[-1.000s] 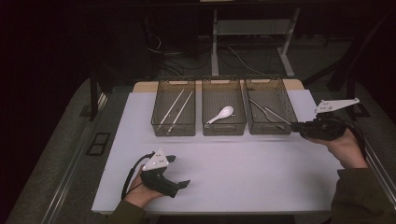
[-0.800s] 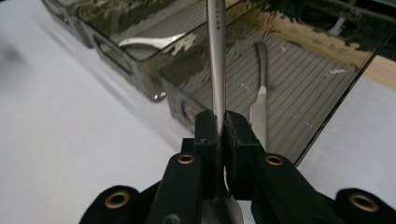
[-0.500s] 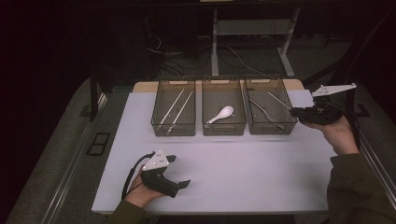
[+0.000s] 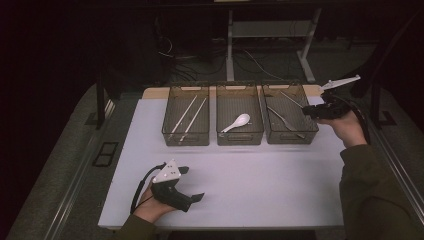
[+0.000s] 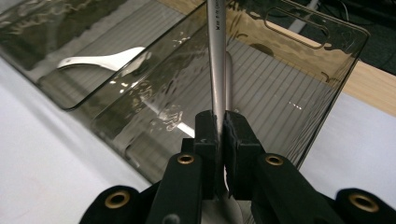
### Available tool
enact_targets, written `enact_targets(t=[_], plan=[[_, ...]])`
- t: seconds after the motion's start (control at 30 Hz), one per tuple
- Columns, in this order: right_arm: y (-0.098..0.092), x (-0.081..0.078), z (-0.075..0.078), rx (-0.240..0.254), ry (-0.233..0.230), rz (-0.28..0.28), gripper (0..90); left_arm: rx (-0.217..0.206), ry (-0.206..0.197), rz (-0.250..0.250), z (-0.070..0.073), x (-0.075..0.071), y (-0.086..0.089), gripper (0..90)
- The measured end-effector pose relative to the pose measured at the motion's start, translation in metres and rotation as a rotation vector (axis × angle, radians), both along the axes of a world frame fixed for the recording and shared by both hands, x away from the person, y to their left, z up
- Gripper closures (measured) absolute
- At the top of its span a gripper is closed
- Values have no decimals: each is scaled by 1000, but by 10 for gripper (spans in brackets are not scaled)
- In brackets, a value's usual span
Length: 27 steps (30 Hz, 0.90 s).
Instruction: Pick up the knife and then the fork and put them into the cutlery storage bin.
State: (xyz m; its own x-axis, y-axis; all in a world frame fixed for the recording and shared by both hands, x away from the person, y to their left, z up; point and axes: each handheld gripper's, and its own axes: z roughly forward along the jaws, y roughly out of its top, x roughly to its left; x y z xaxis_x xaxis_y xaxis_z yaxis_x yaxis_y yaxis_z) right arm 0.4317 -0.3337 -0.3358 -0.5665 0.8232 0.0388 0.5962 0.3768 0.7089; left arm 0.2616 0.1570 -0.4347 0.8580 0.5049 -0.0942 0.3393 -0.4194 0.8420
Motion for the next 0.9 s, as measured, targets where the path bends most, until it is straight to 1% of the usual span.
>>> enact_targets(t=[0.13,0.27,0.3,0.53,0.63,0.8,0.9], plan=[[6,12,-1,-7,18,-9,843,-8,-2,1,0,0,0,0],[13,23,-7,-15,35,-16,843,-13,-2,1,0,0,0,0],[15,26,-9,-13,41,-18,843,-13,-2,1,0,0,0,0],[26,41,-31,-49,93,-31,843,-10,-1,-4,1,-1,0,0],[31,46,-39,-78,116,-35,842,-18,-1,-1,1,-1,0,0],[36,53,-50,-112,149,-31,842,-12,0,-6,1,-1,0,0],[39,55,-55,-126,165,-36,842,-17,0,-5,0,-1,0,0]])
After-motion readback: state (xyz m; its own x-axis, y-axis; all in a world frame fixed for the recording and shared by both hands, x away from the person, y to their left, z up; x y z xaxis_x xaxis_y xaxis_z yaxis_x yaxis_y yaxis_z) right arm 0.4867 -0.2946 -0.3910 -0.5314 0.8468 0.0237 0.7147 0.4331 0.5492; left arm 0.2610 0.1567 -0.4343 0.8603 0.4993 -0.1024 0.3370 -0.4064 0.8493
